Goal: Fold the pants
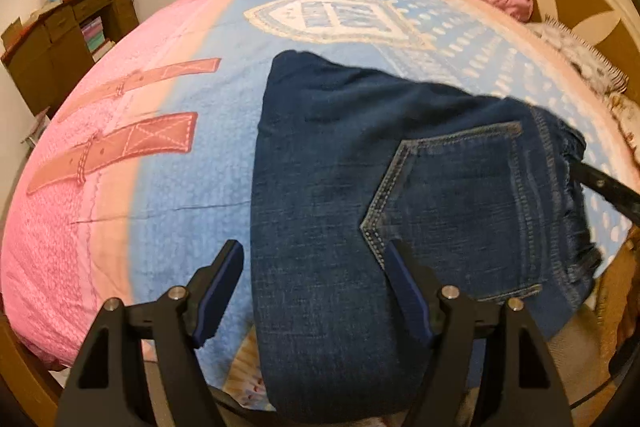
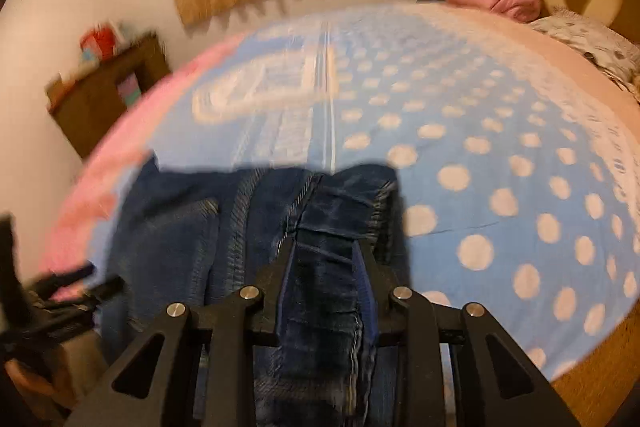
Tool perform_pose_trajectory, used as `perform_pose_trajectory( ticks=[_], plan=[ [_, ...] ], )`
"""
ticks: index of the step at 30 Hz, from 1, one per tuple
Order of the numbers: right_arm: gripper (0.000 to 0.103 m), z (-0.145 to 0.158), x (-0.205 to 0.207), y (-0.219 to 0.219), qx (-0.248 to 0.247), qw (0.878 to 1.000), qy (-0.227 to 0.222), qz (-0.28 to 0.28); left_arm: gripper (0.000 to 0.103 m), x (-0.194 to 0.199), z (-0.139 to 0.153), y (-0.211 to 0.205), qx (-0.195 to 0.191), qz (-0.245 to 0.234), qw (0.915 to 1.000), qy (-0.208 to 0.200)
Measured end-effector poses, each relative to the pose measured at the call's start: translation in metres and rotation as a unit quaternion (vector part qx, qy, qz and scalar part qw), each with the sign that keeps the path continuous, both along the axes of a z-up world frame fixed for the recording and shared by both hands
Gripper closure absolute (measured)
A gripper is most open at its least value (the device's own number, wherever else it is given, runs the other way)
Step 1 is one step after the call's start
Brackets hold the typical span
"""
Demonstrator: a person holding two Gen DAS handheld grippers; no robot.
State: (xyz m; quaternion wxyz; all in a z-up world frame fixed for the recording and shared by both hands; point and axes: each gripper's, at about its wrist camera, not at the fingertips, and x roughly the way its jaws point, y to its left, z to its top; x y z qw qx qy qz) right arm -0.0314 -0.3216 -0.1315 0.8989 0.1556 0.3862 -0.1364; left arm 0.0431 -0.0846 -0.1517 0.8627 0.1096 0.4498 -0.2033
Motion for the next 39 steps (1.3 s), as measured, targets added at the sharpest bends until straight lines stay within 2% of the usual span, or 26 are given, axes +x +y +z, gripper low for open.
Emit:
perform_pose_trajectory(
  ticks=[2,5,11,13,18,21,24,26,29,31,39],
  plan=[
    [0.073,-0.021,0.010,-0.013,0.034,0.999,0.023,-0.024,0.022,0.006,-0.005,-0.001,0.000,0.006,1.0000,0.008],
    [0.073,-0.030,0.017,-0.024,0.067,0.997,0.018,-0.042,0.016,0.013,-0.008,-0.002,0.001,0.017,0.9998,0.014],
    [0.072,-0.026,0.016,-0.013,0.026,0.998,0.021,-0.046,0.016,0.013,0.000,-0.001,0.001,0.026,0.9996,0.009],
    [0.063,-0.021,0.005,-0.008,0.016,0.998,0.011,-0.065,0.016,0.009,0.008,0.002,0.001,0.024,0.9997,-0.007],
    [0.063,-0.004,-0.034,0.011,-0.005,0.992,-0.047,-0.119,0.016,-0.002,0.029,0.011,-0.015,0.026,0.9987,-0.042],
    [0.062,0.007,-0.055,0.027,-0.033,0.988,-0.080,-0.127,0.016,-0.010,0.034,0.012,-0.020,0.023,0.9981,-0.053],
    [0.048,0.010,-0.063,0.038,-0.048,0.988,-0.083,-0.123,0.016,-0.020,0.035,0.013,-0.015,0.016,0.9979,-0.061],
    [0.047,0.007,-0.060,0.040,-0.044,0.990,-0.069,-0.114,0.016,-0.023,0.034,0.012,-0.012,0.014,0.9983,-0.055],
    [0.047,0.000,-0.054,0.034,-0.015,0.993,-0.055,-0.102,0.016,-0.022,0.030,0.014,-0.015,0.012,0.9991,-0.038],
    [0.047,-0.006,-0.055,0.025,0.009,0.992,-0.051,-0.114,0.016,-0.019,0.027,0.019,-0.019,0.017,0.9993,-0.027],
    [0.047,-0.027,-0.078,-0.012,0.139,0.976,-0.074,-0.151,0.016,0.005,0.017,0.042,-0.045,0.053,0.9974,0.016]
  ],
)
